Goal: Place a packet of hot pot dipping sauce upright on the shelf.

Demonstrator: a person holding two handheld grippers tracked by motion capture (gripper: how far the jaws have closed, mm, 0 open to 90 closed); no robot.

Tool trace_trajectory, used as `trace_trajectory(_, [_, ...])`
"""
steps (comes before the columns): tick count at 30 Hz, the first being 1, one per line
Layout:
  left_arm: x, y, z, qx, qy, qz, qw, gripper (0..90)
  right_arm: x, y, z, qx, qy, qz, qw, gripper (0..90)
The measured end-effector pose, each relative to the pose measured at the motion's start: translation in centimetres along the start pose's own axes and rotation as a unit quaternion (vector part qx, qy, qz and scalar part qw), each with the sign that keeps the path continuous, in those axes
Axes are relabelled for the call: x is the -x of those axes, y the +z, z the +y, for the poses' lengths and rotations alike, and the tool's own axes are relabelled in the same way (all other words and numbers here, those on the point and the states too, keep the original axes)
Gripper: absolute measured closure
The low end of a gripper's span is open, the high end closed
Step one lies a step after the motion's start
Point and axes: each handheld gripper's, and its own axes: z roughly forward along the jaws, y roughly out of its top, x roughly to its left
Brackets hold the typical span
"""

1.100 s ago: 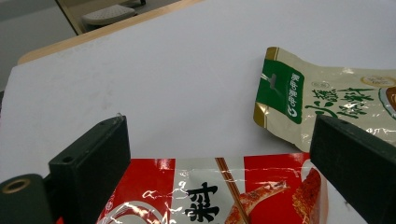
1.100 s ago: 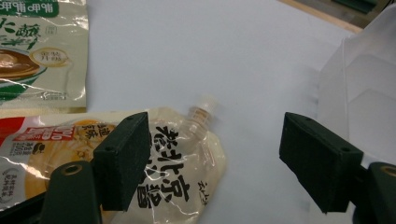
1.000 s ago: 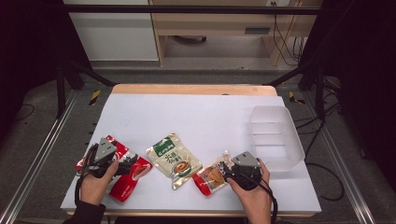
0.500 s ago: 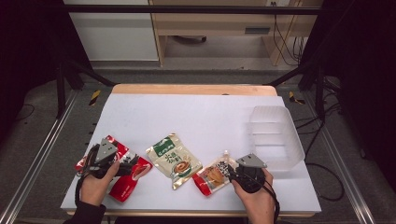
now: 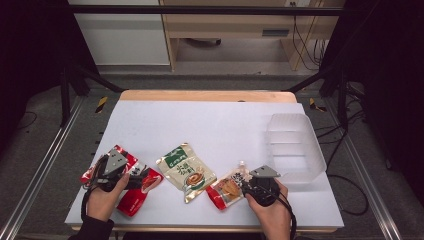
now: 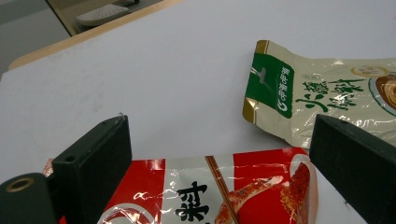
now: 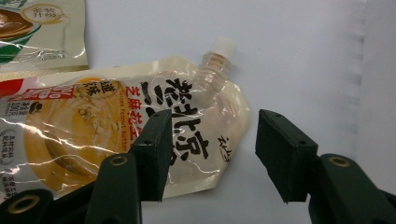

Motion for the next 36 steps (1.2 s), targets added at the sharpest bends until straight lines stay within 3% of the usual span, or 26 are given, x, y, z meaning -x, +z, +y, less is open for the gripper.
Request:
trace_trajectory(10, [0.1, 0.2, 0.1, 0.000, 0.001, -0.004, 1.0000, 5.7, 0.0, 1.0, -0.2, -0.022, 0.008, 0.001, 0.9997, 36.5])
trace_trajectory(24, [0.3, 0.3, 0.1, -0.001, 0.004, -0.007, 1.0000, 5.8, 0.3, 1.4, -0.6, -0.027, 0.031, 0.010, 0.9991, 37.8])
trace_trajectory(25, [0.4, 0.3, 0.1, -0.002, 0.005, -0.008, 1.0000, 5.9, 0.3, 1.4, -0.7, -0.029, 0.037, 0.020, 0.9987, 41.8])
trace_trajectory(31, [0.5, 0.3, 0.1, -0.002, 0.006, -0.010, 0.9999, 5.9, 0.0, 1.3, -0.6, -0.031, 0.037, 0.021, 0.9986, 48.4])
trace_trajectory(36, [0.5, 0.3, 0.2, -0.002, 0.007, -0.011, 0.9999, 6.0, 0.0, 1.0, -0.5, -0.038, 0.032, 0.021, 0.9986, 63.3])
